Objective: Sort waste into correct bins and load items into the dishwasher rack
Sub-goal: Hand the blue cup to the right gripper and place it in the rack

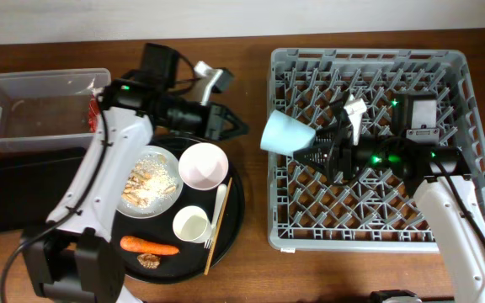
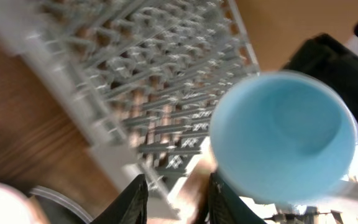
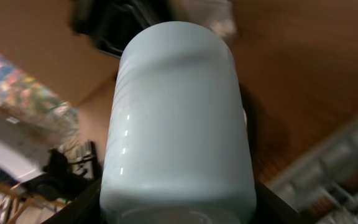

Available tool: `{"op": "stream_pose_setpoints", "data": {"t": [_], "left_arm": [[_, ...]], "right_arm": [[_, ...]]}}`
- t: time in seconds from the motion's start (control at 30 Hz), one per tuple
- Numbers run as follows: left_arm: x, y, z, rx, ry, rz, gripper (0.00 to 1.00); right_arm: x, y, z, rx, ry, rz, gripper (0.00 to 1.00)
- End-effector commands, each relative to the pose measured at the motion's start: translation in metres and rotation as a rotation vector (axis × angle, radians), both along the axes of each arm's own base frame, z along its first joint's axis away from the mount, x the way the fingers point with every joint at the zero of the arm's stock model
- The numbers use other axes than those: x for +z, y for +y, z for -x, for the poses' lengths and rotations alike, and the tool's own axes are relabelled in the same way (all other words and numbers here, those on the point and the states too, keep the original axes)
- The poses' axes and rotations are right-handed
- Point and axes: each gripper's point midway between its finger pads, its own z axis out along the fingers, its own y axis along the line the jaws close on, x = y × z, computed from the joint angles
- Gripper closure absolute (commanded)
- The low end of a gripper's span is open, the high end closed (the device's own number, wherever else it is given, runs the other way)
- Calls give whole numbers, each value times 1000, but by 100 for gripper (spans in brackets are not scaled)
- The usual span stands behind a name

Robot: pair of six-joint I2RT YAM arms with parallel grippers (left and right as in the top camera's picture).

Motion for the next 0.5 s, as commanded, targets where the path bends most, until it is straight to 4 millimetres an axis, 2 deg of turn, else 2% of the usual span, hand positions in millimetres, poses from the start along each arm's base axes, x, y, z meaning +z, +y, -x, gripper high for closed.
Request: {"op": "stream_pose_setpoints", "data": {"t": [0.0, 0.03, 0.07, 0.17, 0.2, 0.23, 0.3, 0.33, 0.37, 0.4, 0.43, 0.47], "left_arm": [[-26, 56, -17, 166, 20, -225, 68], [-46, 91, -19, 249, 48, -392, 68], [-57, 118, -16, 299, 74, -510, 68], [-69, 164, -7, 397, 146, -678, 69], [-70, 168, -6, 406, 157, -682, 68], [-70, 176, -7, 429, 170, -680, 69], [-70, 182, -8, 458, 185, -672, 69], [-70, 183, -8, 462, 187, -672, 69], [-70, 182, -8, 462, 187, -672, 69], [-70, 182, -8, 471, 194, -670, 69], [-70, 182, -8, 471, 194, -670, 69], [-70, 182, -8, 471, 194, -670, 69]], "right_arm": [[-27, -35, -18, -248, 164, 151, 54], [-37, -54, -15, -325, 234, 218, 55], [-44, -72, -11, -391, 290, 284, 55], [-47, -123, 4, -565, 414, 454, 56], [-44, -136, 8, -607, 436, 487, 56], [-35, -162, 15, -699, 469, 542, 56], [-24, -197, 24, -822, 500, 607, 56], [-23, -219, 30, -937, 544, 641, 57], [-25, -251, 43, -1091, 606, 700, 56], [-27, -275, 55, -1214, 660, 739, 56], [-28, -293, 64, -1305, 698, 748, 56], [-28, -301, 69, -1345, 719, 749, 56]]}}
